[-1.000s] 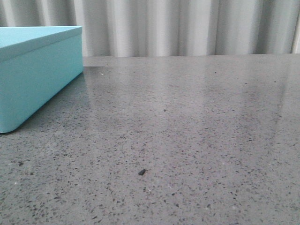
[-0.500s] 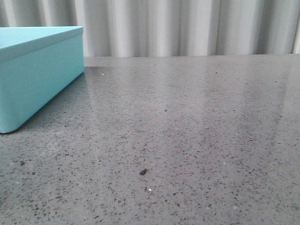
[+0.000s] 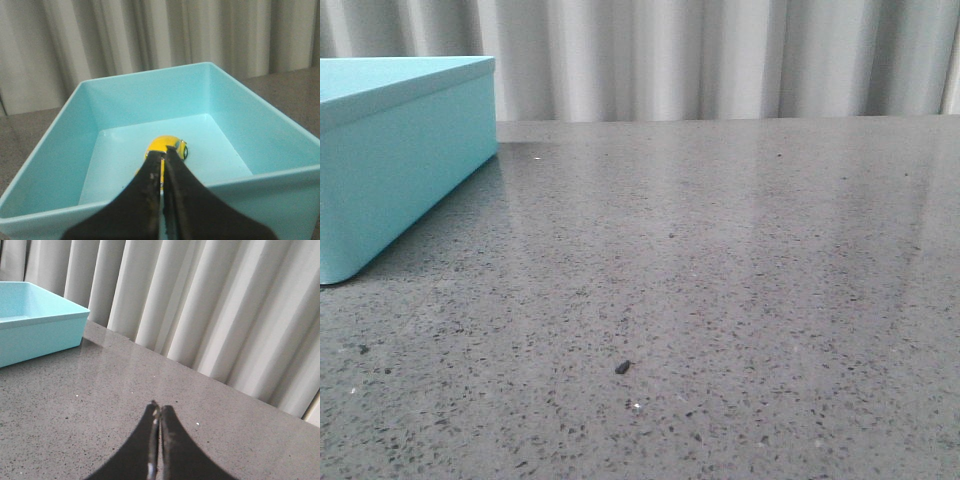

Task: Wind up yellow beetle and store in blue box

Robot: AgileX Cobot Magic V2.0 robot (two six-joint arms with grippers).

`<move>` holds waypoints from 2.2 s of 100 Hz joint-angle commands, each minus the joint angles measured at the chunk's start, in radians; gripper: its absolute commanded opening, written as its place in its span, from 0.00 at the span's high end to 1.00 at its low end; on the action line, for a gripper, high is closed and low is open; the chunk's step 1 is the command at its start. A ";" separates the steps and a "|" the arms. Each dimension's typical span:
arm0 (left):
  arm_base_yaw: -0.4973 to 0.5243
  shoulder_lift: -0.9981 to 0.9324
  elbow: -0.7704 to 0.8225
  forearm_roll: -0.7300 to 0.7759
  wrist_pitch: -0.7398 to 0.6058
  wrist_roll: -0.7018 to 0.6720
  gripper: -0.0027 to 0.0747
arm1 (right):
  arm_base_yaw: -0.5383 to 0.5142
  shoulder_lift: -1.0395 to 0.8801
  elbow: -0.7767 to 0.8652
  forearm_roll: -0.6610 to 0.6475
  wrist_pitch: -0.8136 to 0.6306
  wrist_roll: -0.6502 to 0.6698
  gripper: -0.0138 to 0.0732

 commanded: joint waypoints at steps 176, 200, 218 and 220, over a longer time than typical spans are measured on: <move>-0.057 -0.307 0.222 -0.012 0.218 -0.005 0.99 | -0.002 0.011 -0.003 -0.024 -0.078 -0.006 0.89; -0.057 -0.307 0.222 -0.016 0.287 -0.005 0.99 | -0.002 0.011 -0.003 -0.024 -0.074 -0.006 0.89; -0.057 -0.307 0.222 -0.016 0.287 -0.005 0.99 | -0.002 0.011 -0.003 -0.006 -0.058 -0.006 0.89; -0.057 -0.307 0.222 -0.016 0.287 -0.005 0.99 | -0.002 0.011 -0.003 -0.006 -0.056 -0.006 0.89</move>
